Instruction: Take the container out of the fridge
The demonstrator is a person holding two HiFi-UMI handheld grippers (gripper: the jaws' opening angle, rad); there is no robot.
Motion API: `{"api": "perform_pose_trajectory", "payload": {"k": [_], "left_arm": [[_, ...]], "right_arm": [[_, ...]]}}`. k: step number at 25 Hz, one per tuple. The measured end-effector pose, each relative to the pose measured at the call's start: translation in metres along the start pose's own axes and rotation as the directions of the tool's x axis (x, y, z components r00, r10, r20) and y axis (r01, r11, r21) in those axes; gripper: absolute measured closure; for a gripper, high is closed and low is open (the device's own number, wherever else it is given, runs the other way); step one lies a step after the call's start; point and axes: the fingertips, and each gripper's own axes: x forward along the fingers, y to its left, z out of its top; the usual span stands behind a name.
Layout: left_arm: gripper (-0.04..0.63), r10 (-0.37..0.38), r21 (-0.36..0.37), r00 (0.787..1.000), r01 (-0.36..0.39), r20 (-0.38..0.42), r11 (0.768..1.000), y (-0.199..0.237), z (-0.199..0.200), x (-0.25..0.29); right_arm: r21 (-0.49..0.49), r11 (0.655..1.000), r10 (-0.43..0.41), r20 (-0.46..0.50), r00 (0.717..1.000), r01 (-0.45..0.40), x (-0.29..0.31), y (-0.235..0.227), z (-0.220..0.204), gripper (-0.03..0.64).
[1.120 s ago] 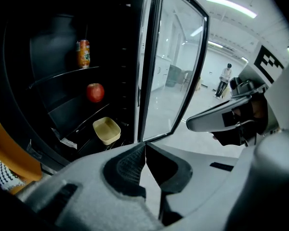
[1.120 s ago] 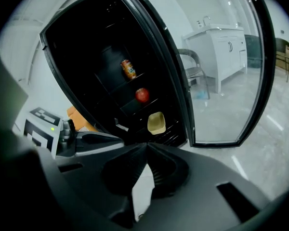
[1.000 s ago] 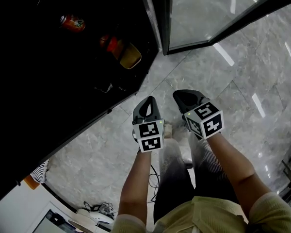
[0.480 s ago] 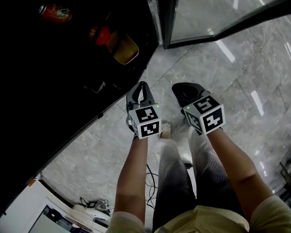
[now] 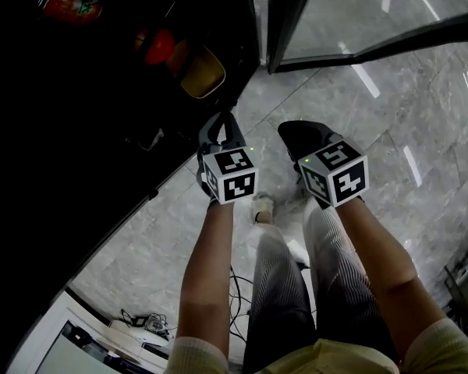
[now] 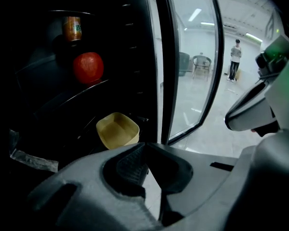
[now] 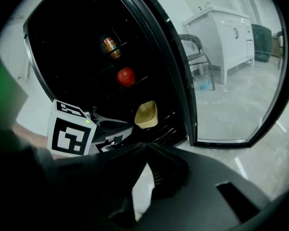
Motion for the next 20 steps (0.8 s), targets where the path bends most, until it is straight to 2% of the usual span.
{"api": "perform_pose_trajectory", "payload": {"k": [3, 10, 13, 16, 20], "left_arm": [[0.571, 0.015, -0.021, 1.0, -0.015, 0.003, 1.0, 0.007, 0.004, 0.011], [0.571, 0.038, 0.03, 0.999, -0.037, -0.029, 0.999, 0.019, 0.0, 0.038], [0.57, 0.013, 0.032, 0.999, -0.012, -0.044, 0.999, 0.019, -0.001, 0.049], [0.569, 0.028, 0.073, 0.999, -0.025, -0.037, 0.997, 0.024, 0.001, 0.056], [0.569, 0.055, 0.118, 0.996, -0.047, -0.064, 0.992, 0.032, -0.003, 0.067]], "right_arm": [[-0.006, 1.0, 0.007, -0.008, 1.0, -0.007, 0.01, -0.003, 0.002, 0.588], [0.07, 0.996, 0.059, 0.012, 0.998, -0.06, 0.033, 0.0, 0.014, 0.588], [0.073, 0.995, 0.072, -0.005, 0.997, -0.072, 0.04, -0.002, 0.013, 0.588], [0.088, 0.992, 0.092, -0.016, 0.996, -0.09, 0.044, -0.003, 0.01, 0.588], [0.092, 0.991, 0.1, -0.051, 0.994, -0.095, 0.052, -0.01, -0.001, 0.588]]}}
